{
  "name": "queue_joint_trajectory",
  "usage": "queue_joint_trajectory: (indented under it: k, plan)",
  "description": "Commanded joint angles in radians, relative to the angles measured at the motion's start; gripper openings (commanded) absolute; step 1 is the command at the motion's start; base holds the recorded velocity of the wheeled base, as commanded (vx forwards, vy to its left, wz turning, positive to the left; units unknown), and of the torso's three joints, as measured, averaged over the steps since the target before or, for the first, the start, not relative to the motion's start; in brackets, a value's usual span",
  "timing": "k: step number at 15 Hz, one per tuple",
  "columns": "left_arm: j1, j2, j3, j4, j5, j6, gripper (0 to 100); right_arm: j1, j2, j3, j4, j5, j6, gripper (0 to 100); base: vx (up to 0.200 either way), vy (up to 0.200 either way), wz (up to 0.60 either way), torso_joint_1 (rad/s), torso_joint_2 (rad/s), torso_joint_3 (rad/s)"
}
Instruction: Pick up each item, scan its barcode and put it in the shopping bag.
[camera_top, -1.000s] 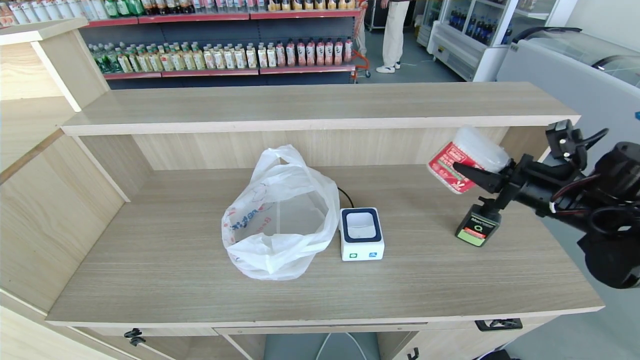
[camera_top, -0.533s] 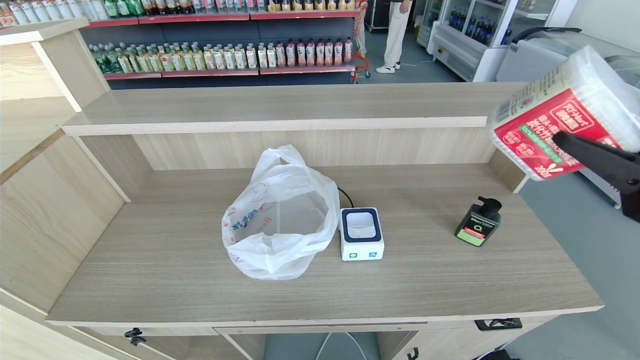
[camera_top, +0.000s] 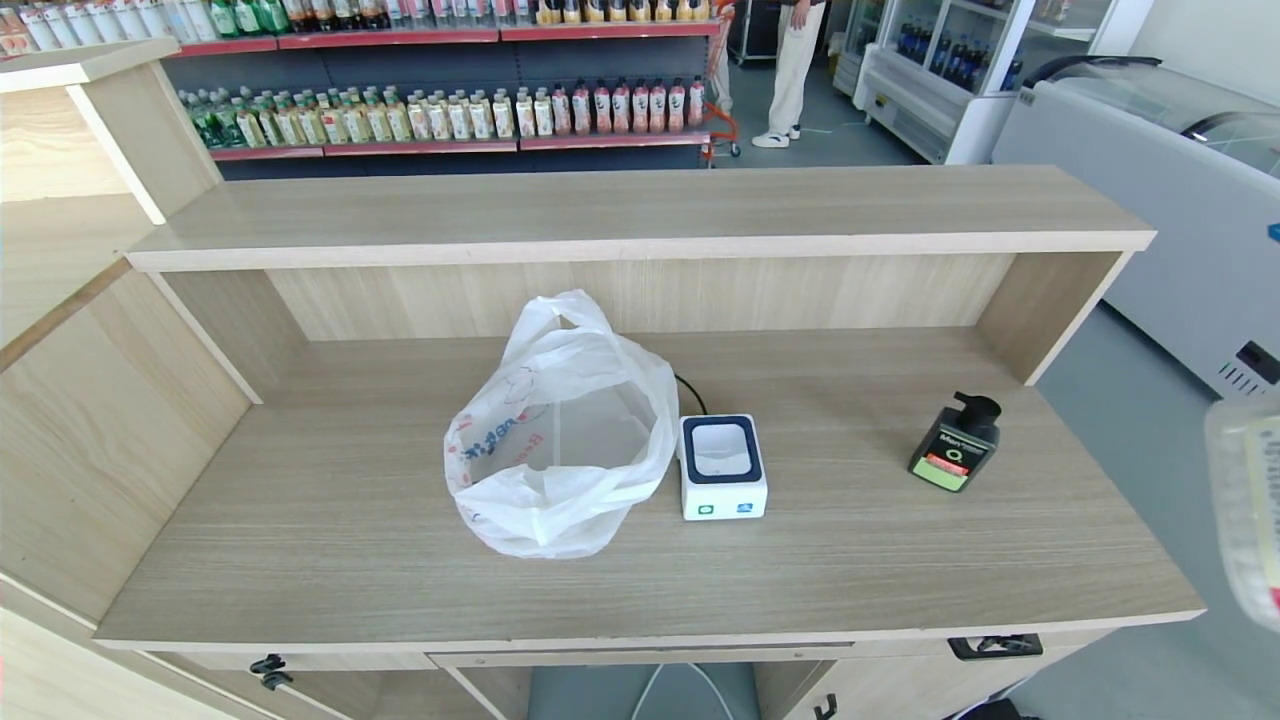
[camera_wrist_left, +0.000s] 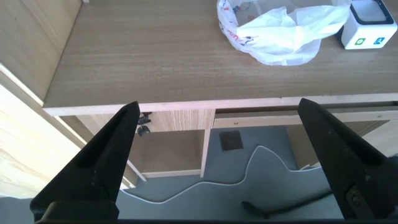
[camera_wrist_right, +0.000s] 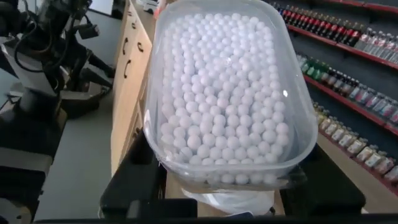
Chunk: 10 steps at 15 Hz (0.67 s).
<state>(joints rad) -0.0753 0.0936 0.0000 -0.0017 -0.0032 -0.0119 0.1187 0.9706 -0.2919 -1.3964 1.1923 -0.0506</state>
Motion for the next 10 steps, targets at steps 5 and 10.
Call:
queue_joint_trajectory:
  k: [5,10]
  plan:
    - [0.000,0.001,0.000,-0.001,0.000,0.000,100,0.038,0.146,-0.003,-0.044,0.001,-0.173,0,0.000,0.000,0.00,0.000,0.00,0.000]
    - [0.000,0.001,0.000,-0.001,0.000,0.000,100,0.139,0.247,-0.062,-0.087,0.003,-0.218,0,0.000,0.000,0.00,0.000,0.00,0.000]
